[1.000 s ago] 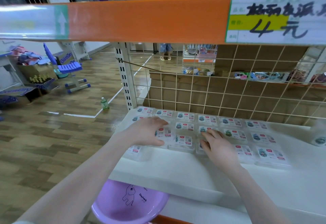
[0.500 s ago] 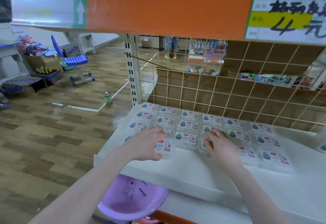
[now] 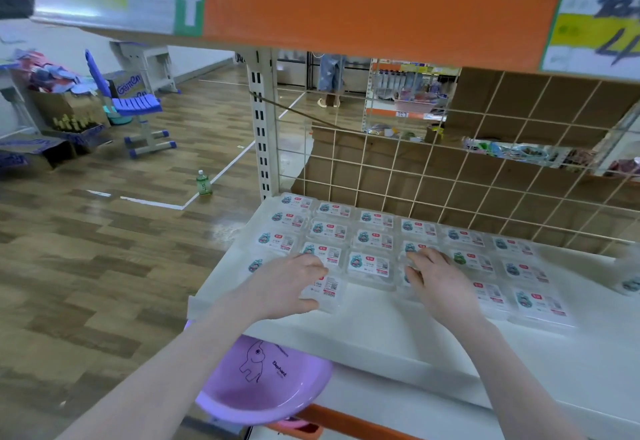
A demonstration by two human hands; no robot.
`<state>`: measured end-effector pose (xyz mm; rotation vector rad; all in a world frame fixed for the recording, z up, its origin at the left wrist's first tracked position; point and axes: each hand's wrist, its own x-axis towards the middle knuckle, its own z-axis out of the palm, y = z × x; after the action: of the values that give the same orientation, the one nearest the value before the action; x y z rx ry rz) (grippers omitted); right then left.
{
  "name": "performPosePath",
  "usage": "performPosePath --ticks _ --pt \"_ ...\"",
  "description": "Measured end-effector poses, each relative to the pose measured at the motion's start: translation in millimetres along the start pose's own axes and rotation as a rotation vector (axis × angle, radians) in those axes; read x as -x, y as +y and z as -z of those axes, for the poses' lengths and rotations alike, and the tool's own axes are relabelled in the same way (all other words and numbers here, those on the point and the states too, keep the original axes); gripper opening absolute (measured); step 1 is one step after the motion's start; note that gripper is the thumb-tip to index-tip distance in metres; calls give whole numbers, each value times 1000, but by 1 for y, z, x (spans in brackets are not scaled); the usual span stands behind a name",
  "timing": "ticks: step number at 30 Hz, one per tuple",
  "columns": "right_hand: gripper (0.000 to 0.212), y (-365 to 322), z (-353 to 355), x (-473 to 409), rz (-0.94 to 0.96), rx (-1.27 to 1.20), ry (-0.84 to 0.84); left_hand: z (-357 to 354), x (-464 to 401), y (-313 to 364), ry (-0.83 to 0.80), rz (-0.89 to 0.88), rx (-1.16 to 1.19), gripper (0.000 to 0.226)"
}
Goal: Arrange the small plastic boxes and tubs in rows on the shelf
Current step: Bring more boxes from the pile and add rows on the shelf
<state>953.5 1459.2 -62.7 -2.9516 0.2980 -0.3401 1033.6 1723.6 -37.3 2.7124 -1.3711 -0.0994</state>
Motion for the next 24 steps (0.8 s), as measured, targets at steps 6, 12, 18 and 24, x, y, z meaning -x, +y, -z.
performPosePath --ticks 6,12,18,24 --pt "28 -12 5 20 -99 -31 104 -12 11 -8 83 -15 -26 54" --pt "28 -19 8 50 -212 -22 160 -18 20 -7 219 -50 -25 51" --pt "35 -20 15 79 -330 10 196 -35 20 -8 231 -8 27 55" --pt "39 -7 22 96 -411 -2 197 -35 22 -3 220 12 -18 61"
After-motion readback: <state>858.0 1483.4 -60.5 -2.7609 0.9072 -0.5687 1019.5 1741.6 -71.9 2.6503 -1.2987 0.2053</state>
